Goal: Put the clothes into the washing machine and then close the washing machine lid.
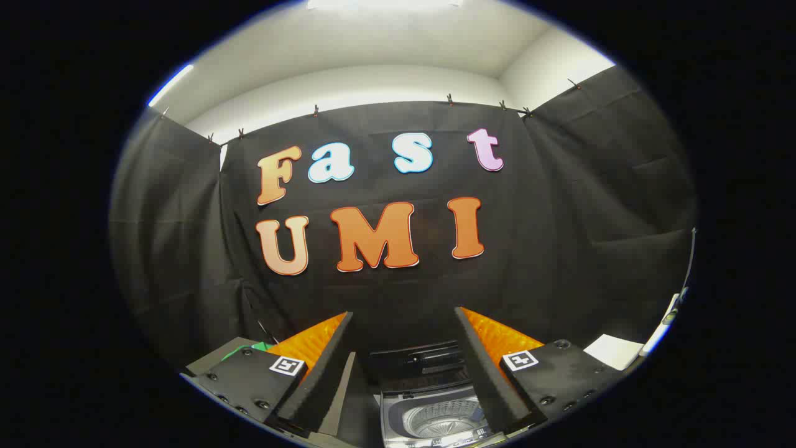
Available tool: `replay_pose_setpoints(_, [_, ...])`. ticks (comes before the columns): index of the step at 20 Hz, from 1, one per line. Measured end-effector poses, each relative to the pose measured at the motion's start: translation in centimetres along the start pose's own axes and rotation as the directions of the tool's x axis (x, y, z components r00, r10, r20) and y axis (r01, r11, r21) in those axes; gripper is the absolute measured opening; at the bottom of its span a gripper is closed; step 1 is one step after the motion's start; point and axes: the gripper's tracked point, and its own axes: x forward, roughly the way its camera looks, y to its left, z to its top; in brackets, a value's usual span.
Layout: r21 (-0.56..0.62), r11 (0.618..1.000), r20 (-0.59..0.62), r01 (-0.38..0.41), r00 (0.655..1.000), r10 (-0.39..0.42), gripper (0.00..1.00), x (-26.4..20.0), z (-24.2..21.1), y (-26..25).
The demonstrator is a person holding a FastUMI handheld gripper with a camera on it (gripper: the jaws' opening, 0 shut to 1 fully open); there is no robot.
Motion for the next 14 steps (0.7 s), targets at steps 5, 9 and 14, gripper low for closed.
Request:
replay_pose_setpoints(5, [0.014, 0.999, -0.007, 0.051, 0.999, -0.050, 1.00, -0.7, -0.2, -0.6])
replay_pose_setpoints(9, [0.016, 0.996, -0.031, 0.090, 0.995, -0.090, 1.00, -2.1, -0.4, -1.6])
replay_pose_setpoints(14, [0.024, 0.989, -0.008, 0.145, 0.989, -0.145, 1.00, -3.8, 0.8, -4.1])
